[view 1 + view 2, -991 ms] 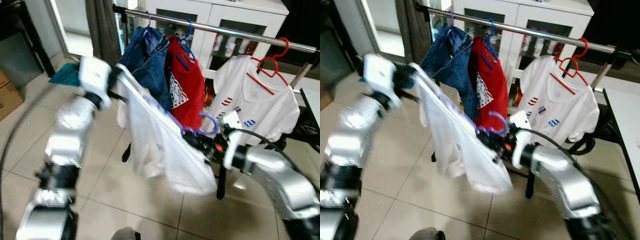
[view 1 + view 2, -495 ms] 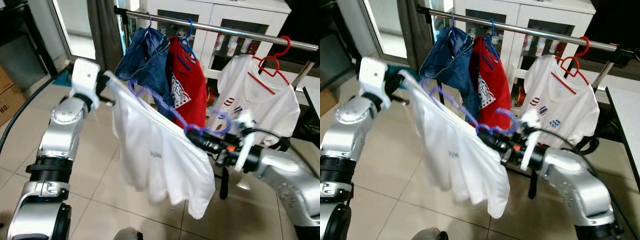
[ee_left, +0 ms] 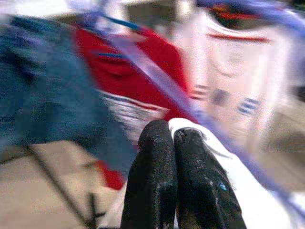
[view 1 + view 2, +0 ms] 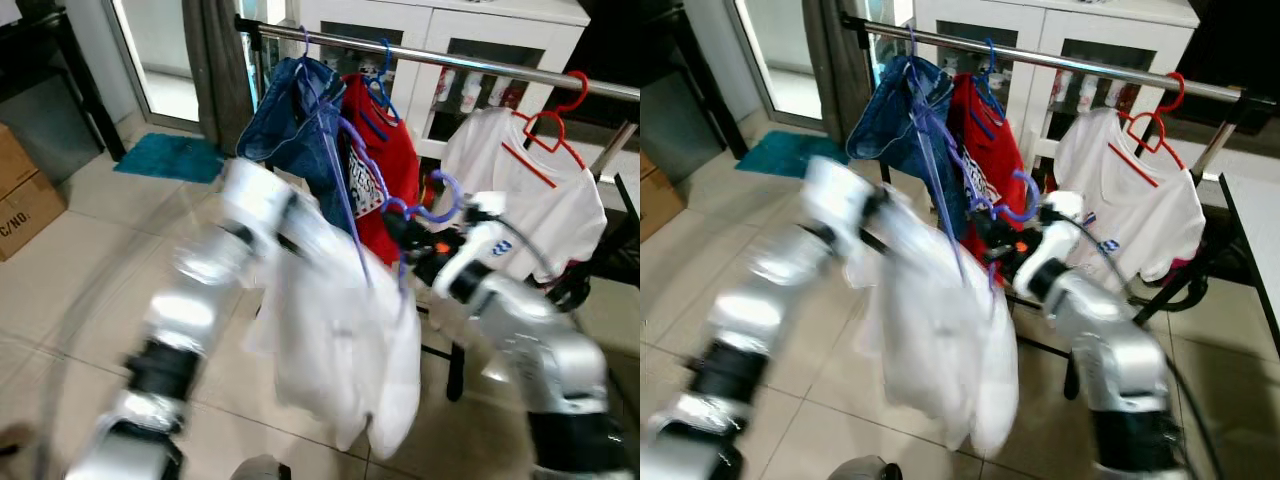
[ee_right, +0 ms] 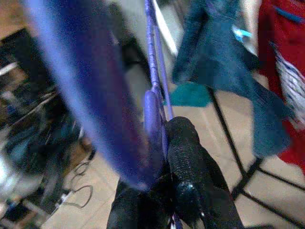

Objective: Hang hanger

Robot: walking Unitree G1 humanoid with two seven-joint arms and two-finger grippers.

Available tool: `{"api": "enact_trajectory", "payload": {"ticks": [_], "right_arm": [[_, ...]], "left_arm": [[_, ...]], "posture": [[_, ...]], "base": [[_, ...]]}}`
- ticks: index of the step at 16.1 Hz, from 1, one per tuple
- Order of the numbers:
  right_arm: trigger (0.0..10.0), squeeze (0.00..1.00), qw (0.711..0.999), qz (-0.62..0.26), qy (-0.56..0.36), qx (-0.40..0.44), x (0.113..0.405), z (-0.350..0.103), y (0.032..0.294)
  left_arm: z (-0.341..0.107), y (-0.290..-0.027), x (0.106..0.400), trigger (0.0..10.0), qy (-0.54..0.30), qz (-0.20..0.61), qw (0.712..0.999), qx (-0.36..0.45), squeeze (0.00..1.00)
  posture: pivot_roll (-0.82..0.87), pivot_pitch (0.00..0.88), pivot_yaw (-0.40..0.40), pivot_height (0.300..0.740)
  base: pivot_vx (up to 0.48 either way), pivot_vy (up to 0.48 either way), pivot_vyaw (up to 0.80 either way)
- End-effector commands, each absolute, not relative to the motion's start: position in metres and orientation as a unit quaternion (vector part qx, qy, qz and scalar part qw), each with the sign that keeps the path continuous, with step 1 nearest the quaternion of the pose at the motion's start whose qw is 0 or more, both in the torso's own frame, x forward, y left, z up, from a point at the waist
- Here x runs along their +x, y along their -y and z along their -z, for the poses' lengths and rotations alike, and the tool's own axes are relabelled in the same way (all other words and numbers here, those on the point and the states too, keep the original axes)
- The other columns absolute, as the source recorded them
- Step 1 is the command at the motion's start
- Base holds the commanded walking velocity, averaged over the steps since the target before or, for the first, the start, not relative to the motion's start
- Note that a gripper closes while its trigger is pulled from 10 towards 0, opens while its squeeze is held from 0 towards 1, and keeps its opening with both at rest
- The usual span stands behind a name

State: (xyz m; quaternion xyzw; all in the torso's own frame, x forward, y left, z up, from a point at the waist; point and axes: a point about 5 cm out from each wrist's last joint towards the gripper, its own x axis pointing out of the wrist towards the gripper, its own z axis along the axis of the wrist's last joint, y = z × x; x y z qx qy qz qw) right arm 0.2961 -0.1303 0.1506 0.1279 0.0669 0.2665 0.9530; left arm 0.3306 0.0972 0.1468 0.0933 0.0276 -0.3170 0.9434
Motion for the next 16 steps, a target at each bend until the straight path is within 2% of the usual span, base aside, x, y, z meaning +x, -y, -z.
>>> {"api": "enact_trajectory", "payload": {"ticks": [1,2,4,5,6,7,8,9,10,11,13,14,16], "right_arm": [[0.0,0.0,0.962,-0.234,-0.053,0.13,0.302,-0.154,0.133],[0.0,0.0,0.97,-0.172,-0.053,0.163,0.31,-0.152,0.137],[0.0,0.0,0.976,-0.132,-0.055,0.166,0.312,-0.147,0.144],[10.0,0.0,0.984,-0.126,-0.079,0.098,0.307,-0.135,0.15],[10.0,0.0,0.982,-0.16,-0.092,0.032,0.298,-0.126,0.148],[10.0,0.0,0.978,-0.176,-0.104,0.042,0.288,-0.121,0.143],[10.0,0.0,0.978,-0.162,-0.116,0.065,0.281,-0.116,0.143],[10.0,0.0,0.978,-0.157,-0.128,0.05,0.271,-0.109,0.143],[10.0,0.0,0.977,-0.141,-0.146,0.058,0.244,-0.105,0.15],[10.0,0.0,0.977,-0.127,-0.162,0.055,0.229,-0.096,0.157],[10.0,0.0,0.98,-0.078,-0.17,0.063,0.21,-0.093,0.166],[10.0,0.0,0.982,-0.065,-0.165,0.063,0.205,-0.099,0.168],[10.0,0.0,0.983,-0.057,-0.158,0.075,0.186,-0.112,0.177]], "left_arm": [[-0.155,-0.092,0.328,0.0,-0.013,0.332,0.939,0.094,0.0],[-0.151,-0.082,0.318,0.0,-0.015,0.346,0.934,0.089,0.0],[-0.149,-0.087,0.313,0.0,-0.018,0.333,0.939,0.082,0.0],[-0.143,-0.101,0.306,0.0,-0.029,0.299,0.952,0.064,0.0],[-0.137,-0.115,0.301,0.0,-0.039,0.268,0.961,0.053,0.0],[-0.132,-0.129,0.295,2.8,-0.046,0.233,0.971,0.042,0.0],[-0.126,-0.142,0.289,7.8,-0.056,0.196,0.978,0.031,0.0],[-0.12,-0.155,0.28,10.0,-0.069,0.164,0.984,0.008,0.0],[-0.118,-0.162,0.266,10.0,-0.074,0.141,0.987,-0.025,0.0],[-0.119,-0.159,0.261,10.0,-0.076,0.144,0.986,-0.026,0.0],[-0.11,-0.154,0.262,10.0,-0.093,0.149,0.984,0.012,0.0],[-0.111,-0.153,0.263,10.0,-0.097,0.152,0.984,0.007,0.0],[-0.112,-0.132,0.249,10.0,-0.101,0.215,0.971,-0.026,0.0]], "posture": [[0.05,0.0,0.043,0.74],[0.06,0.0,0.033,0.74],[0.06,0.0,0.024,0.74],[0.06,0.0,0.021,0.74],[0.06,0.0,0.02,0.74],[0.06,0.0,0.014,0.74],[0.05,0.0,0.011,0.74],[0.02,0.006,0.019,0.74],[0.01,0.034,-0.002,0.74],[0.01,0.051,0.001,0.74],[-0.05,0.083,0.027,0.74],[-0.07,0.107,0.039,0.74],[-0.1,0.14,0.046,0.74]], "base": [[0.0,0.0,0.0],[0.0,0.0,0.0],[0.0,0.0,0.0],[0.0,0.0,0.0],[0.0,0.0,0.0],[0.0,0.0,0.0],[0.0,0.0,-0.8],[0.0,0.0,-0.8],[0.0,0.0,-0.8],[0.0,0.0,-0.8],[0.0,0.0,-0.8],[0.0,0.0,-0.8],[0.0,0.0,-0.8]]}}
